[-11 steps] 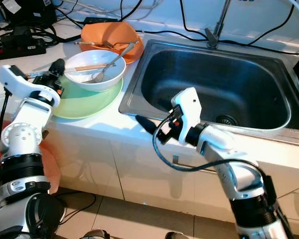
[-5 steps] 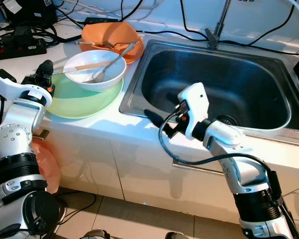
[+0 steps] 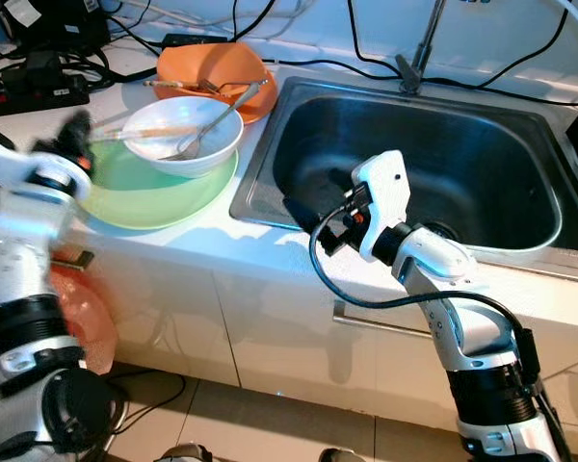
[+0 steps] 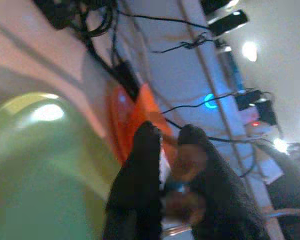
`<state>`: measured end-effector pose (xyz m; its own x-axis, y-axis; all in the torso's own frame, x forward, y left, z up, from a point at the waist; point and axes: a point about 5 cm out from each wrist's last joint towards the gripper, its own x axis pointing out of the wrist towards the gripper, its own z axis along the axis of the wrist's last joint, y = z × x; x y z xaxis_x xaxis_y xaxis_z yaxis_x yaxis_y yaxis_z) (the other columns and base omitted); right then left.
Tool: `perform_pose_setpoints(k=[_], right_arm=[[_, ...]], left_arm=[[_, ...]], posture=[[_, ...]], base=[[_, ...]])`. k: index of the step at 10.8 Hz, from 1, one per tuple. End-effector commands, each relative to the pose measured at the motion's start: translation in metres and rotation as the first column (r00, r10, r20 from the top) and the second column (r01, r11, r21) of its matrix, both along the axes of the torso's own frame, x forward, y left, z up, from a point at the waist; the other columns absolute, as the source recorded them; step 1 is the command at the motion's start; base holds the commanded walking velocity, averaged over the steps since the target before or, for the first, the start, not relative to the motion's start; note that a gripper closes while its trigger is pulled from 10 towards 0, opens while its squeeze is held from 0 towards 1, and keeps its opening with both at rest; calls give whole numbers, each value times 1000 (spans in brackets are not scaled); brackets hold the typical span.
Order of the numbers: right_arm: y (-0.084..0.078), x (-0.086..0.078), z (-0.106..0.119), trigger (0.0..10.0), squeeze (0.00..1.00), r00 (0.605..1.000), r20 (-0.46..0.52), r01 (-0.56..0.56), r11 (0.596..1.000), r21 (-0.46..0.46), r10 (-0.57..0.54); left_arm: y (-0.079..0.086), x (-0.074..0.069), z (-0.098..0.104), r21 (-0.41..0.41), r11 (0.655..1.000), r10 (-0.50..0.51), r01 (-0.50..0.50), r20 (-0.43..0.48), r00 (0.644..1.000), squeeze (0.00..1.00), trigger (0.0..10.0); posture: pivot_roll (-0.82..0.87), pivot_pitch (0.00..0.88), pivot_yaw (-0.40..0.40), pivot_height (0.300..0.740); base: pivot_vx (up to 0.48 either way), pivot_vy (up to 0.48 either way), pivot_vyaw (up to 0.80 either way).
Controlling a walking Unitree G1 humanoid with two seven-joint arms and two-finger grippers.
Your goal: Kitchen organization
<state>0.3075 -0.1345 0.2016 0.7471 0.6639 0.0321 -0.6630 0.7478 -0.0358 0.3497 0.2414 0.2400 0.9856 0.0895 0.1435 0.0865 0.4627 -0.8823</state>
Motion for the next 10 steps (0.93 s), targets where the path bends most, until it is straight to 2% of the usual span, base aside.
perform_pose_setpoints(k=[1, 3, 4, 5, 7, 9, 10], right_arm=[[-5, 3, 3, 10000, 0, 999, 17, 38, 999, 1, -38], [-6, 6, 5, 10000, 0, 998, 23, 62, 998, 19, -62], [-7, 9, 5, 10000, 0, 996, 25, 82, 996, 33, -83], [-7, 11, 6, 10000, 0, 994, 26, 103, 993, 53, -104], [-7, 16, 8, 10000, 0, 989, 23, 145, 984, 103, -148], [-8, 22, 9, 10000, 0, 978, -21, 205, 959, 193, -205], [-8, 25, 10, 10000, 0, 971, -56, 238, 938, 252, -231]], left_arm=[[-3, 0, 20, 25, 999, -38, 36, 63, 997, 0, 0], [-2, -4, 31, 79, 994, -76, 70, 83, 994, 0, 0], [-3, -4, 40, 107, 988, -123, 111, 112, 986, 0, 0], [-11, -3, 46, 111, 976, -204, 189, 143, 968, 0, 0], [-23, -1, 34, 100, 955, -290, 279, 132, 948, 0, 0], [-50, -1, 23, 61, 924, -383, 378, 162, 910, 0, 0], [-65, -2, 15, 35, 897, -439, 440, 181, 880, 0, 0]], posture=[[77, 95, -23, 740], [85, 92, -22, 740], [95, 89, -18, 740], [105, 84, -18, 740], [106, 82, -15, 740], [96, 80, -16, 740], [93, 78, -14, 740]], base=[[0, 0, 0], [0, 0, 0], [0, 0, 0], [0, 0, 0], [0, 0, 0], [0, 0, 0], [0, 0, 0]])
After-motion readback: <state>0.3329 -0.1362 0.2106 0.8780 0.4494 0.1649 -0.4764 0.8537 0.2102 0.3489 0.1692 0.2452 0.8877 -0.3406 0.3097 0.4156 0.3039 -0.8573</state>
